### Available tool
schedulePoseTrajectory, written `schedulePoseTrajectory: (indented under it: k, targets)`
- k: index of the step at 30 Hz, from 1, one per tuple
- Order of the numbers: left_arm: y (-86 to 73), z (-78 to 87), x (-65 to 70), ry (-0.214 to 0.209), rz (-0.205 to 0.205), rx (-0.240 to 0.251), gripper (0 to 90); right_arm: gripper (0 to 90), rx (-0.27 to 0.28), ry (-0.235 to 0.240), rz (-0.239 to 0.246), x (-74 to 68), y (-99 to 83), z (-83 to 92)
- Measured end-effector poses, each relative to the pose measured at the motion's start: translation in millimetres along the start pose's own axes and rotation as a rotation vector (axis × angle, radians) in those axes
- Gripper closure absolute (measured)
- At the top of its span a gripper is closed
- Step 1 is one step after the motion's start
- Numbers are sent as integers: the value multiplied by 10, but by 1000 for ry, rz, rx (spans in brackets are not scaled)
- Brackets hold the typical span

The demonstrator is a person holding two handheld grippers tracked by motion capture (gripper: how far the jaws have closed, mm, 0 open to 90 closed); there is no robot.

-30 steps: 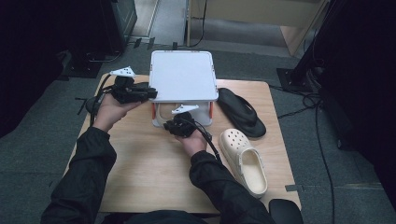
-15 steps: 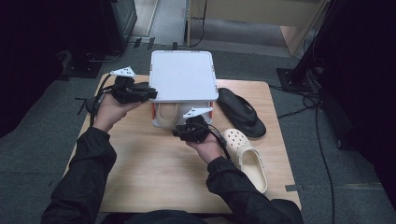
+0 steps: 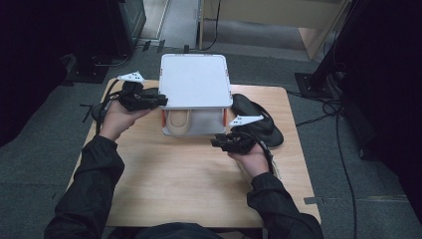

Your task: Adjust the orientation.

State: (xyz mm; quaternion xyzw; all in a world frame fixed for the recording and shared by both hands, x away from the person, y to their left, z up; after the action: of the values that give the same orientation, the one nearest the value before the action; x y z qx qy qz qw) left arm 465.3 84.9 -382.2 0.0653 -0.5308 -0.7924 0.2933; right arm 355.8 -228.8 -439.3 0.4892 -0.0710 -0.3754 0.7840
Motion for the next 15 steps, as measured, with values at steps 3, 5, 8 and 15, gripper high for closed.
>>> schedulePoseTrajectory:
  k: [3, 5, 8, 15]
  targets:
    - [2, 0, -2, -2, 7, -1, 751, 656, 17, -11, 0, 42, -24, 96]
    - [1, 1, 2, -1, 4, -2, 745, 652, 13, -15, 16, 55, -56, 150]
    - [3, 1, 6, -2, 5, -3, 732, 634, 12, -22, 34, 80, -128, 220]
    - [15, -4, 21, 2, 4, -12, 716, 607, 12, -57, 17, 184, -247, 429]
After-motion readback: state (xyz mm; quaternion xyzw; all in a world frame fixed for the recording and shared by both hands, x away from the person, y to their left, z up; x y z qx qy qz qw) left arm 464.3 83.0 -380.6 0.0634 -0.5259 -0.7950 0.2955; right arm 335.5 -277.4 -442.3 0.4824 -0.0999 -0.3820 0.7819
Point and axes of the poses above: each handheld gripper's, and its own axes: z roughly backward along the jaws, y roughly out of its top, x roughly to its right, the point moved 3 cm from there along -z, roughly forward along the jaws, and after that the axes turned 6 degrees about x, right-handed, at the moved point
